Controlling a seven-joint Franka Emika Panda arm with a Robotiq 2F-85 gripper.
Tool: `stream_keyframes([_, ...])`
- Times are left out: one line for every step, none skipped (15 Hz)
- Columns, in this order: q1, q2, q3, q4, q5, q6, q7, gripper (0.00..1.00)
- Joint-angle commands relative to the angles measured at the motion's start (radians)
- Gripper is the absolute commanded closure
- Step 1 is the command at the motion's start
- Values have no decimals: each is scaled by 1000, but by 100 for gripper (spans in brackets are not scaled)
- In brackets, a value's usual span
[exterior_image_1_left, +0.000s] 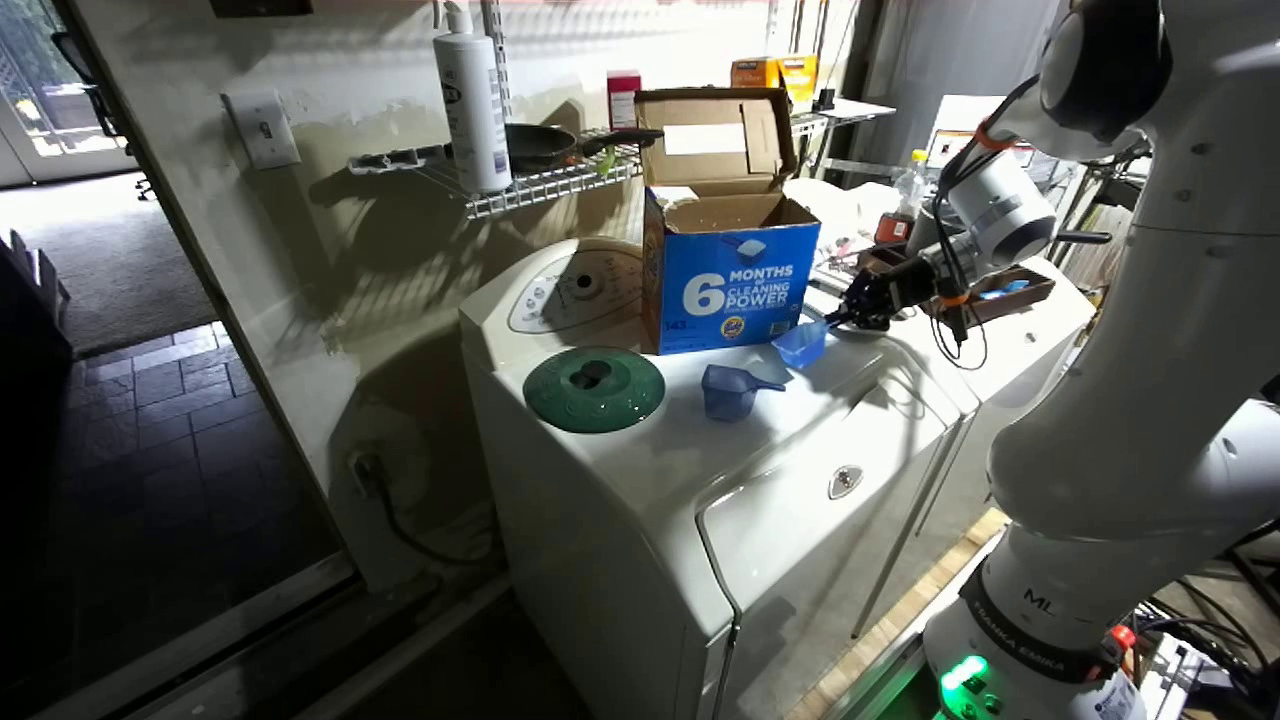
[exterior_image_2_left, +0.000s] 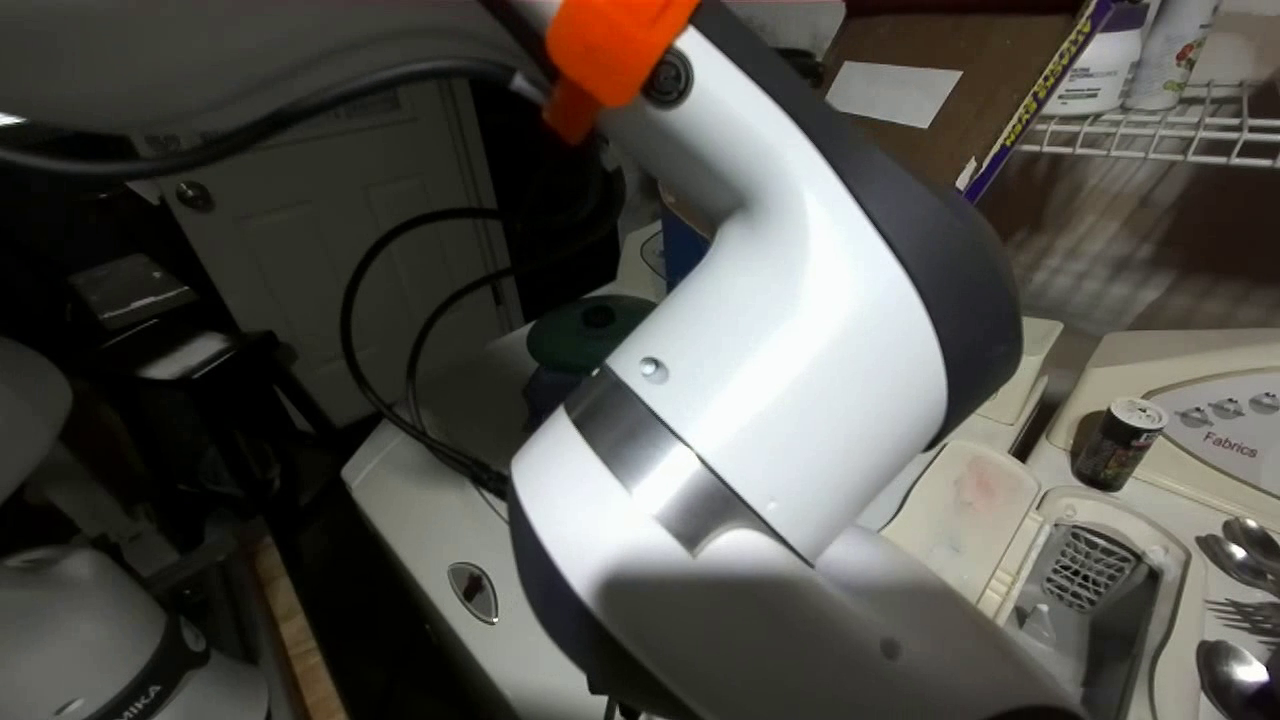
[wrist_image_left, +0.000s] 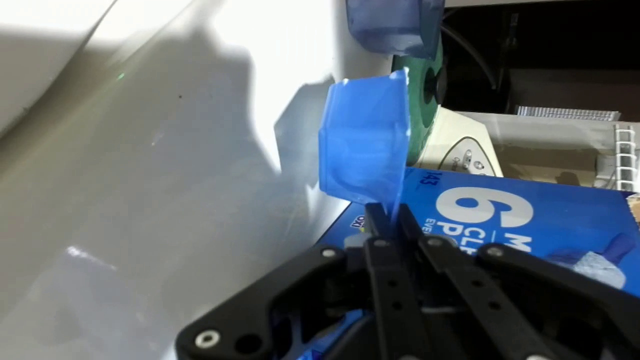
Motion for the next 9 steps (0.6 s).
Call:
stream_keyframes([15,29,22,21,-34,60,48,98])
stream_keyframes([17,35,27,22,-37,72,49,98])
stream_keyframes([21,38,32,22,-43,85,54,98])
stream_keyframes([22,44,38,23,-49,94,58,98])
stream_keyframes([22,47,42,23,-55,99,61,98])
stream_keyframes([23,48,46,22,-62,107,67,96])
stream_keyframes([23,49,49,23,-65,105,74,68])
stream_keyframes([24,42,51,19,-66,106,76,67])
stream_keyframes([25,30,52,12,-69,107,76,61])
